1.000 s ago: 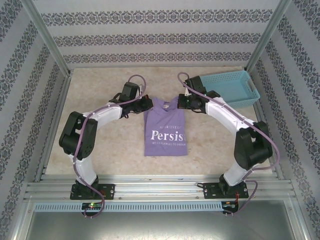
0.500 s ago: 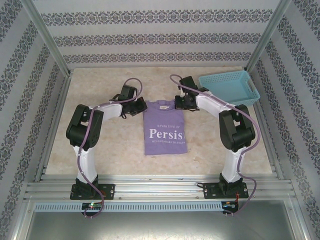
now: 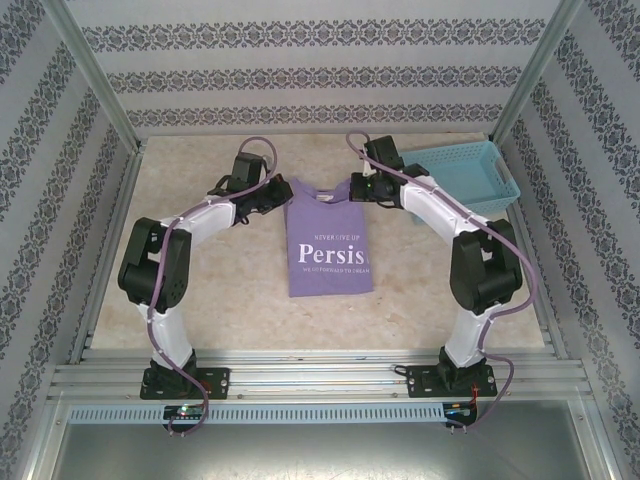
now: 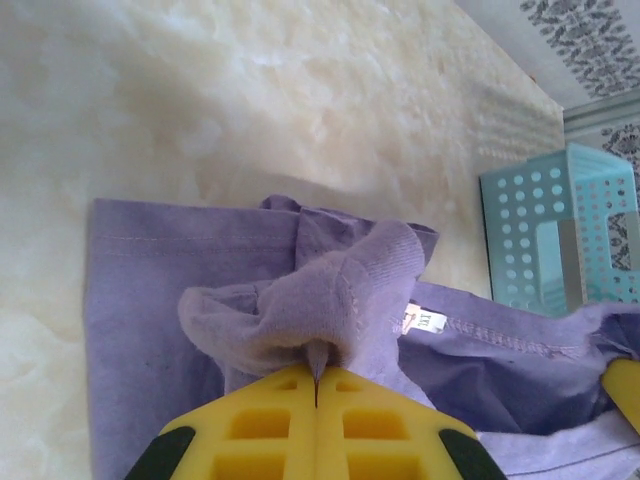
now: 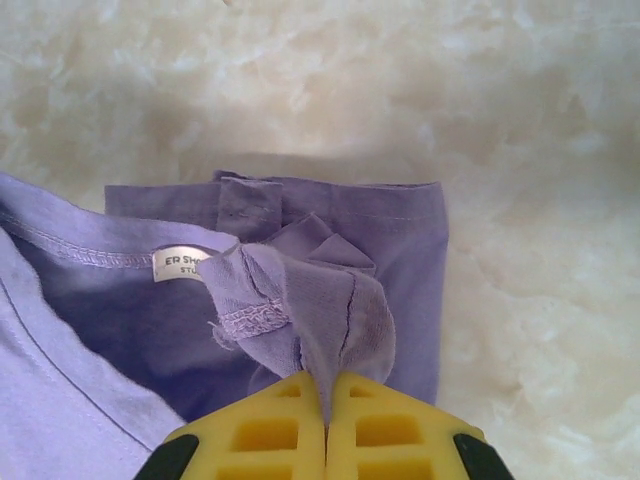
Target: Fold the inside-out t-shirt
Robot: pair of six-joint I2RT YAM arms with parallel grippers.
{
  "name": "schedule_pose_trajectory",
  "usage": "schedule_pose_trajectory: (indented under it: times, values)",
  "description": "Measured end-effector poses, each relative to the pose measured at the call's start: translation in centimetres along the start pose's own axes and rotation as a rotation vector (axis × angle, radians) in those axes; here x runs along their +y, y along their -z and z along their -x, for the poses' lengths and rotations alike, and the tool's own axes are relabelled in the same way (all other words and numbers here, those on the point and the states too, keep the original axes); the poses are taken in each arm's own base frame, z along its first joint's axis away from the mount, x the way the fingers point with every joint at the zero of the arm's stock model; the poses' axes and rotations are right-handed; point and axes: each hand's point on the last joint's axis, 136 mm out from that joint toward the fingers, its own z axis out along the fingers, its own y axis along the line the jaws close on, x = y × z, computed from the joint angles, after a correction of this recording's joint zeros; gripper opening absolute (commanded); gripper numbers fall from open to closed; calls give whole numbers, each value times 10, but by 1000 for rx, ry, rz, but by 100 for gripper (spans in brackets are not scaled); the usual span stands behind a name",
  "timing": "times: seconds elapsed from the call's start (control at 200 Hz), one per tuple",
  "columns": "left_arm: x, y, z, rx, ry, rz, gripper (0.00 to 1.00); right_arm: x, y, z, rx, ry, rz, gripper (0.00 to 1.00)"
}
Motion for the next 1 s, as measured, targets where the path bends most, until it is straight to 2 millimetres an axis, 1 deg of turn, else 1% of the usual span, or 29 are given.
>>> schedule_pose_trajectory:
  times: [0.075,0.105,0.14,0.185,0.29,0.335,0.375,0.45,0.505,0.654,0.739,0.804,0.914,0.999]
  values:
    - [11,-9,4,3,15,18,0,1,-11,5,2,0,-1,4]
    - [17,-14,4,9,21,27,0,0,-18,5,11,0,-5,5]
    - [24,-20,3,18,30,40,3,-2,-27,4,24,0,-10,7]
    - [33,-28,2,31,41,58,7,-6,-40,0,45,-2,-19,10]
    - [52,-46,-4,76,56,107,20,-19,-69,-15,110,-9,-47,25]
    - [57,-50,-4,90,60,129,29,-25,-77,-21,135,-5,-58,32]
    - [59,-51,-3,98,61,150,35,-31,-81,-25,152,-10,-68,38]
    - [60,-47,-1,101,47,179,42,-36,-81,-28,168,-18,-81,49]
    - [59,-43,4,91,33,196,46,-39,-79,-23,159,-17,-89,55]
    - [52,-23,11,69,3,227,53,-44,-69,-11,123,-32,-90,68]
    - [44,-13,16,49,-13,218,55,-44,-63,-6,109,-40,-69,72]
    - [42,-10,15,47,-15,213,55,-44,-62,-3,101,-46,-52,75]
    - [45,-13,11,62,-13,211,58,-44,-65,-5,115,-55,-33,77]
    - [51,-21,6,85,-8,215,62,-42,-73,-7,131,-62,-18,80]
